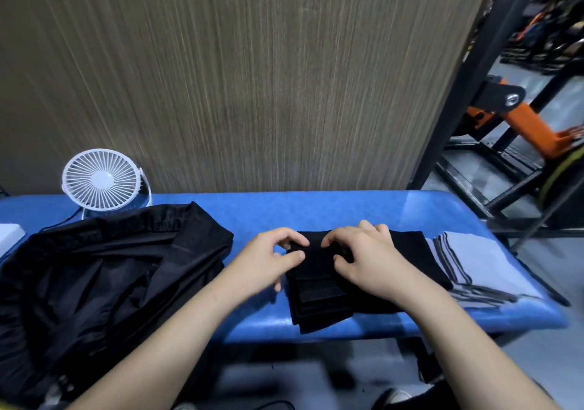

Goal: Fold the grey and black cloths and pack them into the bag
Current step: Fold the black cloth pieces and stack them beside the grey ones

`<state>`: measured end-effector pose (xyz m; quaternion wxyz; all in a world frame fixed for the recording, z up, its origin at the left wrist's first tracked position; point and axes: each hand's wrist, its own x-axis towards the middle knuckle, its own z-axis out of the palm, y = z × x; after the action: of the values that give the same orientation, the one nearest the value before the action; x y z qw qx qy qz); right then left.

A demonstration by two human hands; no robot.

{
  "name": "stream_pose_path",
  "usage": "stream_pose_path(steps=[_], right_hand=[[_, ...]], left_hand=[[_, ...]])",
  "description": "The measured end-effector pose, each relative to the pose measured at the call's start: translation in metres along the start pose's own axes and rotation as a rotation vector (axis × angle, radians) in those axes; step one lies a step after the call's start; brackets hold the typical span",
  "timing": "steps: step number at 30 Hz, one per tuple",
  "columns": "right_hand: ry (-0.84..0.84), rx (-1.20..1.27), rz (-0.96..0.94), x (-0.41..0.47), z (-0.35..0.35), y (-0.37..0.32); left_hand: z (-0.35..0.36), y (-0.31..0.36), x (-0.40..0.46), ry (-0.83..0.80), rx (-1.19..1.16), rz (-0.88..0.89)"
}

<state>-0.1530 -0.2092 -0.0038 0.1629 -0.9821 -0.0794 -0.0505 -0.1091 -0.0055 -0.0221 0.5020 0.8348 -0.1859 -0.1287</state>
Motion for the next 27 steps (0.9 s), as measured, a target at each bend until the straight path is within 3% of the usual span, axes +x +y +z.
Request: stream_pose_path(steps=[4,9,15,22,27], right_hand=[[-0.035,-0.097,-0.032,0.002,0.006,0.004],[-0.012,-0.171,-0.055,0.002,0.007,0.006],[0.083,-0.138,-0.126,0.000,0.006,0.004],[-0.117,-0.165,-0.150,0.000,0.006,-0.001],[-0.120,-0.200,-0.152,0.003,0.010,-0.005]], left_hand=[[0.006,-0.010,0.003,0.014,0.221,0.055],[0.009,-0.017,0.002,0.000,0.212,0.064],[0.005,-0.017,0.004,0.067,0.133,-0.055],[0.007,-0.021,0.000,-0.099,0.378,-0.190],[0.012,-0.025,-0.001,-0.136,0.253,-0.268]])
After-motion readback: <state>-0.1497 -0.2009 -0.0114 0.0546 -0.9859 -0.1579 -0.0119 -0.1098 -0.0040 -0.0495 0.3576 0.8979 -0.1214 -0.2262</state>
